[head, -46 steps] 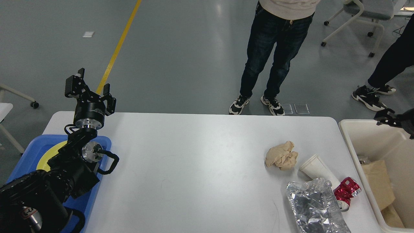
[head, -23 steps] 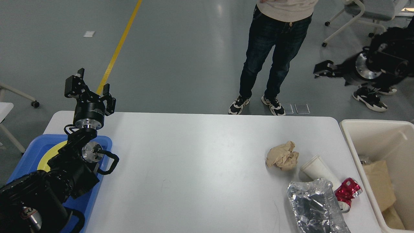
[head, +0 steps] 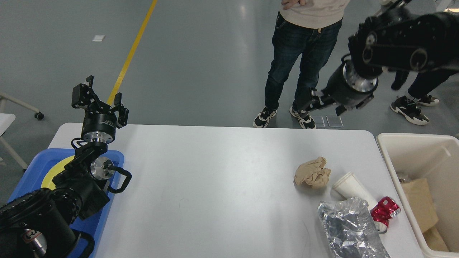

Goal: Tidy desktop
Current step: 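Bring the right gripper back down onto the crumpled paper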

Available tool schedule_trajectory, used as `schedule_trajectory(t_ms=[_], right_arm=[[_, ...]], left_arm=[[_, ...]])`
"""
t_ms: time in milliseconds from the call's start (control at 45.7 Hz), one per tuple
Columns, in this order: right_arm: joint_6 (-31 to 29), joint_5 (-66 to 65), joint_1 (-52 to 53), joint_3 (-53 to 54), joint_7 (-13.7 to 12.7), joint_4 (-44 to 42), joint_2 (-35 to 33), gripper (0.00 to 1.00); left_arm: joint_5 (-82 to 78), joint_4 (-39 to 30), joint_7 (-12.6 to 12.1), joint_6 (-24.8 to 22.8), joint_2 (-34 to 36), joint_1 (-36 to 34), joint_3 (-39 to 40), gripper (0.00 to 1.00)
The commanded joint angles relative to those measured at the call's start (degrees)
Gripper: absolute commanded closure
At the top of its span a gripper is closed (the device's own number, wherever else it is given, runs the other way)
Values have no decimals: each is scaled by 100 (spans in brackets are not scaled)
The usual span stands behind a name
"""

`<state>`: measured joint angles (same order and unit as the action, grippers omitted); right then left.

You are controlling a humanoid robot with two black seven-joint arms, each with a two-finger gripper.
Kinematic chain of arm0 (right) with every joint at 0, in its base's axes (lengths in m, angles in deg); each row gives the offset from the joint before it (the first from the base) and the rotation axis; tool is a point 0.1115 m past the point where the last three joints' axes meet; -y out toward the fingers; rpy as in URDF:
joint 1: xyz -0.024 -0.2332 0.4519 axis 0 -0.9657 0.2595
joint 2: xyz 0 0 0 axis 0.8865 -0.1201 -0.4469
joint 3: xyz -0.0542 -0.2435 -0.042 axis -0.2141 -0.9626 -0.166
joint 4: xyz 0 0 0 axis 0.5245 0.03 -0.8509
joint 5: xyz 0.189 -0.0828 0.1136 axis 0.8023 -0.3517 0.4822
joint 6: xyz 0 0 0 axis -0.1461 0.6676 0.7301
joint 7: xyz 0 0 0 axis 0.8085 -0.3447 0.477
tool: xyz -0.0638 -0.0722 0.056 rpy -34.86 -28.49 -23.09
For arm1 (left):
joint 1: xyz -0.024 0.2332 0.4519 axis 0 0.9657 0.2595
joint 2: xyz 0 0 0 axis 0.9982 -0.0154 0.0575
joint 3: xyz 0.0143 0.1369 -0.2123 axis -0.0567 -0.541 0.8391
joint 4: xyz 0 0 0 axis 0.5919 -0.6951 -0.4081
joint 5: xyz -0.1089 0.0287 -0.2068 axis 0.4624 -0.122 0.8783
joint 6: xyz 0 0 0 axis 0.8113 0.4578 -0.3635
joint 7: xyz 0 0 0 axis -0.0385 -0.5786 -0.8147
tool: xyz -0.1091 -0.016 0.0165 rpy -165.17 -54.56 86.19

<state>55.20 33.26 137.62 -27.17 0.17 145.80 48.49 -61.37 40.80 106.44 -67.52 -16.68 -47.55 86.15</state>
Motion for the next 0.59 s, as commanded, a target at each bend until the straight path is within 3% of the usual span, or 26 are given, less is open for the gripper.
schedule_trajectory(t_ms=[0,131,569], right_arm=[[922,-8,-1151,-26,-2,-276,155,0],[1670,10,-2083,-9,-2,-742,445,0],[2321,106,-3341,53,-2,-1814,903,0]], left_arm=[[0,8,0,0,0,-1,0,4],[0,-1,0,0,0,-1,0,4],[0,-1,0,0,0,8,0,4]])
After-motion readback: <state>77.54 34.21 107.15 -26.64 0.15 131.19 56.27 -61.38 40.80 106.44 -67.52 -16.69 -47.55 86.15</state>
